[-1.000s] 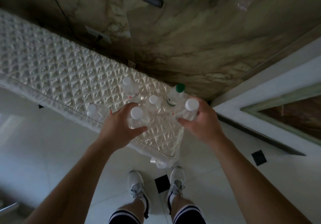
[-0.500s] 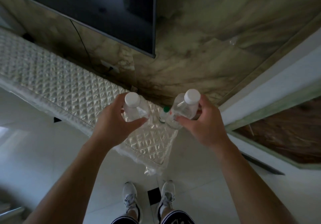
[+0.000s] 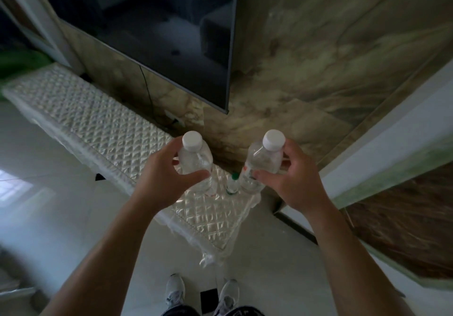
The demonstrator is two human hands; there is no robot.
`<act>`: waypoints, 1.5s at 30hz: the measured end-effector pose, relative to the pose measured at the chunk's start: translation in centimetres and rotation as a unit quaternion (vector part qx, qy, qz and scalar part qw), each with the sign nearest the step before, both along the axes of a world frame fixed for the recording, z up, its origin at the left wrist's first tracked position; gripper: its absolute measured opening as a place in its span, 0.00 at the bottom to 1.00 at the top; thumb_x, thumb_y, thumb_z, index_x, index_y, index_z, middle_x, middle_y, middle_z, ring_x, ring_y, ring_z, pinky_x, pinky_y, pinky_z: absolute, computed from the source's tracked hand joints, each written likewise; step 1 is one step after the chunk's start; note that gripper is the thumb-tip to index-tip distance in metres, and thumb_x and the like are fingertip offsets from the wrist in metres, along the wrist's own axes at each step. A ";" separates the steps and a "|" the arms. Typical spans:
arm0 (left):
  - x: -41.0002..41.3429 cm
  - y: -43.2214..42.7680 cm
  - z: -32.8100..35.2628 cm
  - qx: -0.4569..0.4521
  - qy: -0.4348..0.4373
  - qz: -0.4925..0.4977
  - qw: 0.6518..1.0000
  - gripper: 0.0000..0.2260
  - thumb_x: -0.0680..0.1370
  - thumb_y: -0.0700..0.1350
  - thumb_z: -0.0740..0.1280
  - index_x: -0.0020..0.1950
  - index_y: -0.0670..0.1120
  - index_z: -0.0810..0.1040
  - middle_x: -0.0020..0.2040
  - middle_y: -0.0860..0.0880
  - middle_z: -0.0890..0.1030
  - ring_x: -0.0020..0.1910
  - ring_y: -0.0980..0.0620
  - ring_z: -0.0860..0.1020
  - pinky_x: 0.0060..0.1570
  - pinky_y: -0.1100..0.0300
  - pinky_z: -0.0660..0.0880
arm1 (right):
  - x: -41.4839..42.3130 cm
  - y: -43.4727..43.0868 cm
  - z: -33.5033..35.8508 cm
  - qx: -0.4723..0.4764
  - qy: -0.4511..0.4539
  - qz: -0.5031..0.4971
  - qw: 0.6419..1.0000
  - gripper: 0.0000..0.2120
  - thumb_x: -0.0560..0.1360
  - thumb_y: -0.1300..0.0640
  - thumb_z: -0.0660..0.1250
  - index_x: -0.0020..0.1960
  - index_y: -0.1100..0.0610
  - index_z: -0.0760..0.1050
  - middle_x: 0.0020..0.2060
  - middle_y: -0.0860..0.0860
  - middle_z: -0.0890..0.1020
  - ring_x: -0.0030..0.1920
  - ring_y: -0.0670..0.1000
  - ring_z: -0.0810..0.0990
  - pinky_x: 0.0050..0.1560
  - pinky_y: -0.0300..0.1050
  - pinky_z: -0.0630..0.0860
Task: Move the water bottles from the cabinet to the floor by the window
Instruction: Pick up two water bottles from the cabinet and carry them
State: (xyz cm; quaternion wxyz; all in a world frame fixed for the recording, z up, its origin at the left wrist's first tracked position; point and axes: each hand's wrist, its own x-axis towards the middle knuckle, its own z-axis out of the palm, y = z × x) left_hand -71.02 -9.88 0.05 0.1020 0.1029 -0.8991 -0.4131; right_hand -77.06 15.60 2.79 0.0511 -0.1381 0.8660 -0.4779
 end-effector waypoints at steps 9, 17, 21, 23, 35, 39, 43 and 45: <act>2.8 -2.4 1.6 0.026 0.012 0.035 0.999 0.34 0.60 0.64 0.76 0.64 0.57 0.72 0.53 0.60 0.79 0.51 0.58 0.78 0.51 0.53 0.79 | 0.3 -3.0 1.4 0.002 0.008 0.066 0.998 0.31 0.65 0.50 0.79 0.64 0.48 0.72 0.53 0.41 0.80 0.51 0.39 0.80 0.48 0.36 0.78; 6.6 -9.5 1.7 0.049 0.045 0.077 0.995 0.32 0.60 0.63 0.76 0.61 0.57 0.73 0.51 0.60 0.79 0.50 0.57 0.79 0.50 0.49 0.80 | 2.5 -11.0 2.5 -0.001 0.002 0.118 0.993 0.31 0.65 0.50 0.80 0.63 0.43 0.71 0.50 0.37 0.80 0.50 0.34 0.79 0.46 0.34 0.76; 9.1 -14.8 1.5 0.059 0.044 0.079 0.994 0.32 0.60 0.63 0.76 0.62 0.57 0.73 0.52 0.59 0.80 0.50 0.57 0.80 0.51 0.49 0.80 | 4.4 -16.7 3.0 -0.013 -0.022 0.127 0.992 0.26 0.64 0.51 0.80 0.57 0.40 0.73 0.48 0.39 0.82 0.47 0.37 0.80 0.45 0.36 0.77; 10.2 -17.4 1.4 0.065 0.046 0.080 0.994 0.31 0.61 0.61 0.77 0.62 0.59 0.73 0.51 0.59 0.80 0.50 0.58 0.80 0.51 0.50 0.80 | 5.5 -19.5 3.0 -0.014 -0.028 0.131 0.991 0.24 0.63 0.52 0.80 0.53 0.37 0.72 0.46 0.39 0.82 0.47 0.37 0.81 0.46 0.37 0.78; 15.7 -32.6 1.0 0.085 0.044 0.112 0.989 0.31 0.62 0.55 0.81 0.62 0.56 0.74 0.52 0.58 0.81 0.50 0.58 0.80 0.51 0.52 0.80 | 9.6 -34.8 1.9 -0.039 -0.037 0.137 0.989 0.26 0.62 0.52 0.81 0.55 0.40 0.74 0.49 0.42 0.82 0.51 0.43 0.81 0.50 0.45 0.79; 16.9 -35.9 1.1 0.091 0.045 0.137 0.985 0.31 0.62 0.52 0.81 0.61 0.56 0.74 0.51 0.60 0.81 0.47 0.60 0.81 0.44 0.65 0.78 | 9.8 -38.9 1.7 -0.036 -0.053 0.165 0.984 0.28 0.62 0.48 0.80 0.59 0.42 0.73 0.52 0.42 0.82 0.54 0.44 0.80 0.54 0.50 0.80; 17.2 -39.3 0.8 0.090 0.049 0.162 0.982 0.30 0.62 0.51 0.81 0.61 0.56 0.74 0.51 0.59 0.81 0.48 0.59 0.81 0.46 0.64 0.77 | 9.1 -43.2 1.6 -0.039 -0.053 0.196 0.978 0.25 0.62 0.50 0.80 0.55 0.39 0.74 0.50 0.41 0.82 0.52 0.43 0.81 0.51 0.45 0.79; 17.0 -41.3 0.7 0.085 0.051 0.171 0.980 0.30 0.62 0.52 0.81 0.61 0.56 0.75 0.52 0.59 0.81 0.49 0.58 0.81 0.50 0.59 0.79 | 8.4 -45.5 1.3 -0.043 -0.054 0.206 0.976 0.24 0.62 0.51 0.80 0.53 0.39 0.74 0.49 0.41 0.82 0.51 0.42 0.81 0.51 0.44 0.79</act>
